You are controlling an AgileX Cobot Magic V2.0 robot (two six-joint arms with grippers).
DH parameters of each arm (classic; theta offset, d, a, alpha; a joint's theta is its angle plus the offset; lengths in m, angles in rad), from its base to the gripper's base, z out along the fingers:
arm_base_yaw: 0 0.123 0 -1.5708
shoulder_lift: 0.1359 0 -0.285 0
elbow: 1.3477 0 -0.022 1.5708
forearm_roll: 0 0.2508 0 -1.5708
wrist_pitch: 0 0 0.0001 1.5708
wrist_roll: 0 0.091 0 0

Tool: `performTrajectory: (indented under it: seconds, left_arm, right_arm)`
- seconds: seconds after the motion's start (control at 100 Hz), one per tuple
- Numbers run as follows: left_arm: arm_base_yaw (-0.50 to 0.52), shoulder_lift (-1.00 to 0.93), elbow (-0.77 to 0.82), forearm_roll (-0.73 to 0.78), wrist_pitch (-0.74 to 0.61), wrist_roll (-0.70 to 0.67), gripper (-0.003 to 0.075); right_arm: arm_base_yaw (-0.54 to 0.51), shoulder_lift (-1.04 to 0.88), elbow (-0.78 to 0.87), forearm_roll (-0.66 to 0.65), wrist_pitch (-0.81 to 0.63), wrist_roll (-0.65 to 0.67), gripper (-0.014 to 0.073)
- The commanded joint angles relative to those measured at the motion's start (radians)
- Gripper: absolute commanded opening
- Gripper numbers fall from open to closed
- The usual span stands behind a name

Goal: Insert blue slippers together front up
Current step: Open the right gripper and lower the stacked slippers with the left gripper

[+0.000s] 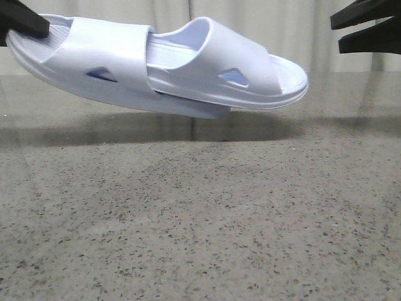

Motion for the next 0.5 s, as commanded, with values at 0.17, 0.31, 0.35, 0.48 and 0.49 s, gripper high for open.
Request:
performTrajectory:
  seconds: [0.17,0.31,0.35,0.48,0.49]
  left_arm:
    - [-0.026,0.101,-0.032,-0.052,0.010,0.017,0.0015]
    - [-0.027,0.143,-0.032,-0.052,0.006,0.066,0.0020]
    - [-0.027,0.145,-0.032,-0.052,0.001,0.109,0.0033]
    - [-0.027,0.145,-0.039,-0.046,-0.040,0.165,0.0185]
    - [-0.027,0.145,-0.039,-0.040,-0.043,0.165,0.0197]
  right_arm:
    - [-0.020,-0.054,-0.031,0.057,0.124,-0.014,0.0208]
    - [-0.020,-0.054,-0.031,0.057,0.117,-0.014,0.0208]
    - [-0.020,-0.054,-0.031,0.057,0.112,-0.014,0.0208]
    - [-0.020,-0.054,-0.031,0.057,0.097,-0.014,0.0208]
    - [-0.020,-0.054,-0.031,0.057,0.097,-0.014,0.0208]
